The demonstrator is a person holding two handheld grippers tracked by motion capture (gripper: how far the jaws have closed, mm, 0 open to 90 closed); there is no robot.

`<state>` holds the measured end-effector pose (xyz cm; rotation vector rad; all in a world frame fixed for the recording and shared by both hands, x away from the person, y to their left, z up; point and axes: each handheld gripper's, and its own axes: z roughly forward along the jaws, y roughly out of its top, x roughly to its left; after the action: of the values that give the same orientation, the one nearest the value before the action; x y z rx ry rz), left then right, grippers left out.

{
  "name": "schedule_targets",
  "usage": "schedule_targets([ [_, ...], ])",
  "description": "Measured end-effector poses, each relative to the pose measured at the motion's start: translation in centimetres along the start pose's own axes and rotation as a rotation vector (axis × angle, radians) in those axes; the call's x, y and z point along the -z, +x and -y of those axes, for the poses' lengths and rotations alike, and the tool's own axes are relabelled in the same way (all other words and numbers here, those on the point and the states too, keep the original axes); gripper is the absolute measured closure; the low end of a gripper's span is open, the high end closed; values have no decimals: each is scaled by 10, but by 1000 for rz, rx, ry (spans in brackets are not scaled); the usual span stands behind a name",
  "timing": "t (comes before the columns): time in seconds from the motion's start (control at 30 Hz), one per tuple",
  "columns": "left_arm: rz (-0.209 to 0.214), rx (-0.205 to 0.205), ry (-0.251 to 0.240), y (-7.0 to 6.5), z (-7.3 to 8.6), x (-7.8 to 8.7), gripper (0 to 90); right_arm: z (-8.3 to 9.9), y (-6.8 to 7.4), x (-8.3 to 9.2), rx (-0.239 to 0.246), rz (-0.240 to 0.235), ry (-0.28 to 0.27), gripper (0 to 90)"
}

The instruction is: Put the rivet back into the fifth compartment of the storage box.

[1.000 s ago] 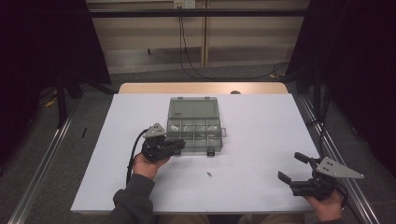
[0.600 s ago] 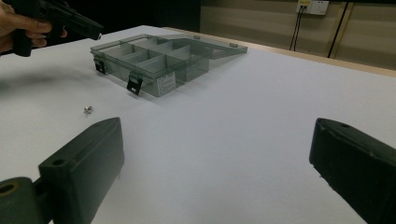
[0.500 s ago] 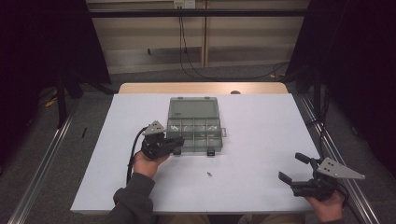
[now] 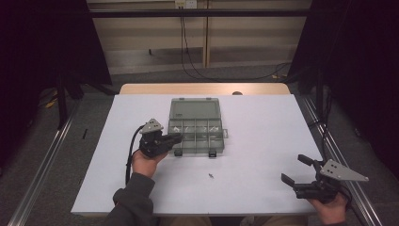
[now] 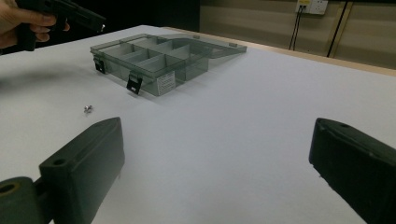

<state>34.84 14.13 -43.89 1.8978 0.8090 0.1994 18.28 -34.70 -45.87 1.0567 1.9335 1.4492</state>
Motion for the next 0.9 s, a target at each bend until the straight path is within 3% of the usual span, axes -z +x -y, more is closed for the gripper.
schedule_targets([
  [0.9, -83, 10, -19, 15, 1, -2, 808, 3, 0, 9, -8, 21, 1, 31],
])
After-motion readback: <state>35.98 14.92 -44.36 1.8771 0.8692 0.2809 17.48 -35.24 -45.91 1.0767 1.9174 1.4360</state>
